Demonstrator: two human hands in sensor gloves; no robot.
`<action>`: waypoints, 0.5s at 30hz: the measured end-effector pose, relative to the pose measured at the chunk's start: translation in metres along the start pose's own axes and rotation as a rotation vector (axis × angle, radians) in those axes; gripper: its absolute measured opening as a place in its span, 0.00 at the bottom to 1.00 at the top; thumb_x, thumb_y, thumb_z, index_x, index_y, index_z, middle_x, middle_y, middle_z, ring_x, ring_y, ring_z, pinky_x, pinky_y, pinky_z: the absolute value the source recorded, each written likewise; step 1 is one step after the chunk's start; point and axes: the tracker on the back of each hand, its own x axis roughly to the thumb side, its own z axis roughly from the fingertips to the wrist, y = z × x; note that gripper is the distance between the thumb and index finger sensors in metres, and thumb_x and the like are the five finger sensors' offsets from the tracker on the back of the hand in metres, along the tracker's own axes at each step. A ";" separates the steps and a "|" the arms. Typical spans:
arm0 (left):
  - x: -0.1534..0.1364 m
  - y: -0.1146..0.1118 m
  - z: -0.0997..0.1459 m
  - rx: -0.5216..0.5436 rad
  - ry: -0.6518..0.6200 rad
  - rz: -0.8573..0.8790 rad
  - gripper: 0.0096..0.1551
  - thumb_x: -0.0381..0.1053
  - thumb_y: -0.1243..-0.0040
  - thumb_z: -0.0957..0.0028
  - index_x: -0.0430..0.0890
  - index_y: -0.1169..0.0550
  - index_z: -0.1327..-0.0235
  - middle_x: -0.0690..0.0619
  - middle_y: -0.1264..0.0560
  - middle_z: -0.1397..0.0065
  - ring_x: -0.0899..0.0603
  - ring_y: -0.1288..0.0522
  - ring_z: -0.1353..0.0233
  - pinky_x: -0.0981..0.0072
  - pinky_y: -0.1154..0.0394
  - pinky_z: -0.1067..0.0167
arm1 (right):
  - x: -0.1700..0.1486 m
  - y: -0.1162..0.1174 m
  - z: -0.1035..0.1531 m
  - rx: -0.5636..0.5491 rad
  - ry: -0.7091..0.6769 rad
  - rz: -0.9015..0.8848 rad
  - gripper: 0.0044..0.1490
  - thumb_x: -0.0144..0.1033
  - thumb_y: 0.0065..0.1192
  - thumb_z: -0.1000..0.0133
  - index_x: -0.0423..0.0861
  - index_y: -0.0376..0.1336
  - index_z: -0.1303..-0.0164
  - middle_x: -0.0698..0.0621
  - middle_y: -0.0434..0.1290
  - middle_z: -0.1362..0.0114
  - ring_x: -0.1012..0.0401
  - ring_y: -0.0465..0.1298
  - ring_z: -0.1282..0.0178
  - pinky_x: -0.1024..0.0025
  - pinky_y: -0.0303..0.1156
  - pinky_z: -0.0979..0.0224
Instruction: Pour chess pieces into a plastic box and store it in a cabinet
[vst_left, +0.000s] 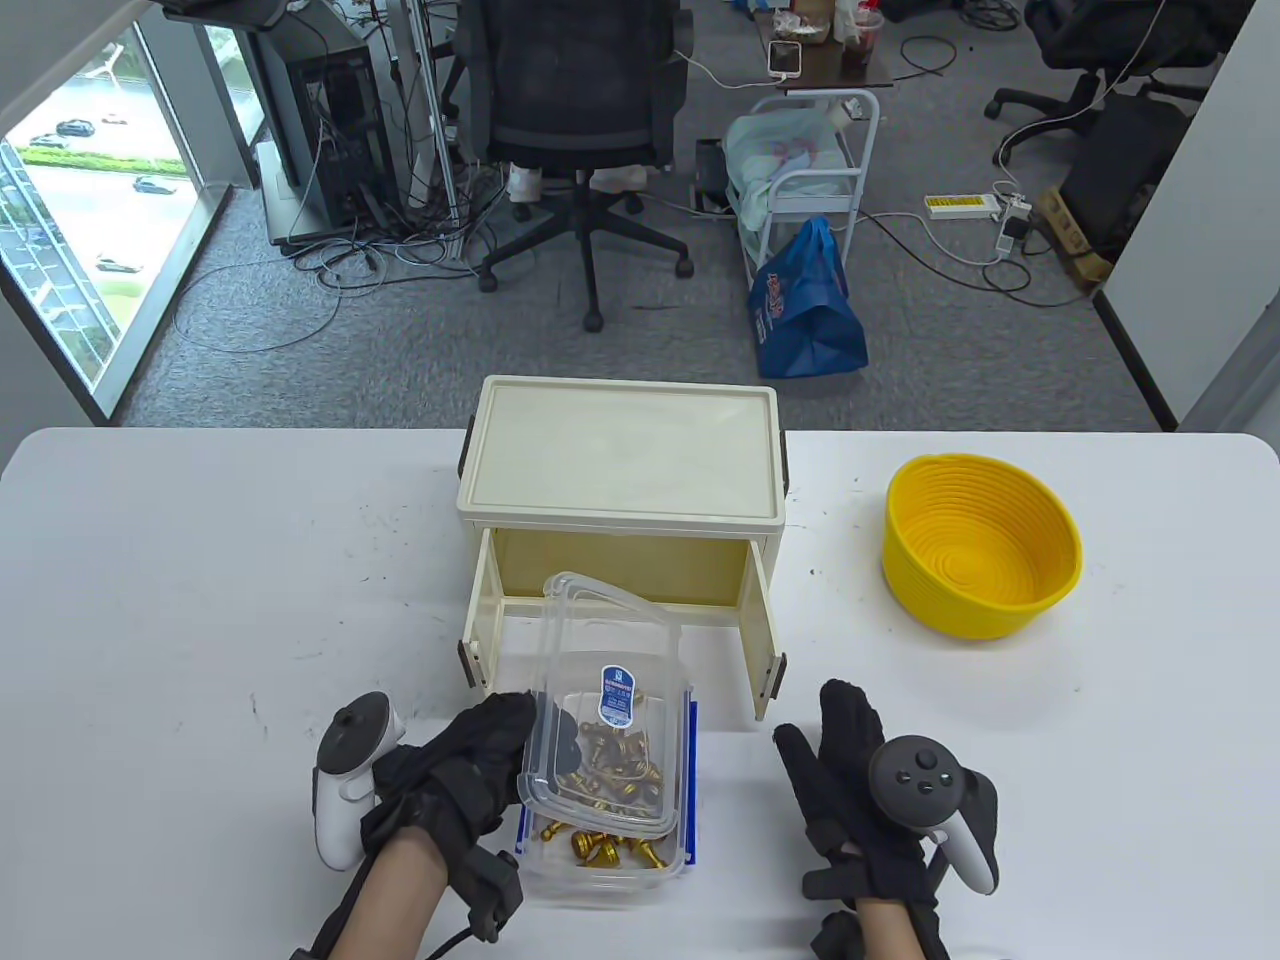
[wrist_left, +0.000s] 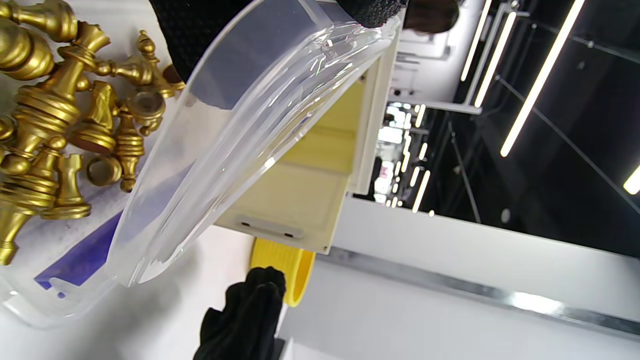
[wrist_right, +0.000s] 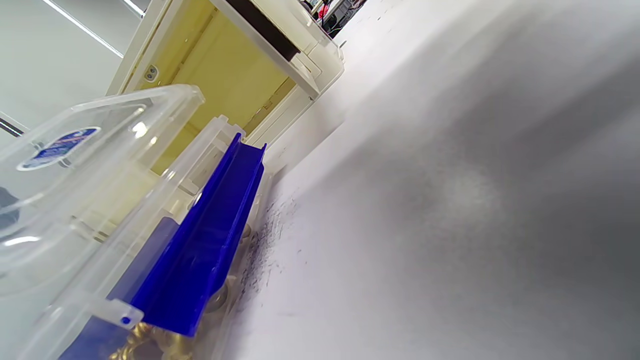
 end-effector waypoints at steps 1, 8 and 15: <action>-0.004 -0.001 -0.001 0.005 0.008 0.000 0.20 0.44 0.57 0.26 0.39 0.30 0.27 0.36 0.23 0.28 0.38 0.17 0.38 0.60 0.17 0.46 | 0.000 0.000 0.000 -0.001 0.000 -0.002 0.51 0.61 0.42 0.29 0.40 0.32 0.11 0.33 0.36 0.10 0.33 0.39 0.14 0.33 0.41 0.22; -0.019 0.006 -0.003 0.017 0.042 0.031 0.20 0.44 0.57 0.26 0.39 0.30 0.27 0.36 0.23 0.28 0.38 0.17 0.38 0.59 0.17 0.46 | 0.000 0.000 0.000 0.007 -0.002 -0.007 0.51 0.60 0.42 0.29 0.40 0.32 0.11 0.33 0.36 0.10 0.33 0.39 0.14 0.33 0.41 0.22; -0.029 0.015 0.005 0.099 0.102 -0.036 0.25 0.47 0.57 0.24 0.35 0.34 0.20 0.33 0.25 0.26 0.40 0.18 0.39 0.57 0.18 0.45 | 0.000 0.000 0.000 0.007 -0.003 -0.012 0.51 0.60 0.42 0.29 0.40 0.32 0.11 0.33 0.36 0.10 0.32 0.39 0.14 0.33 0.41 0.22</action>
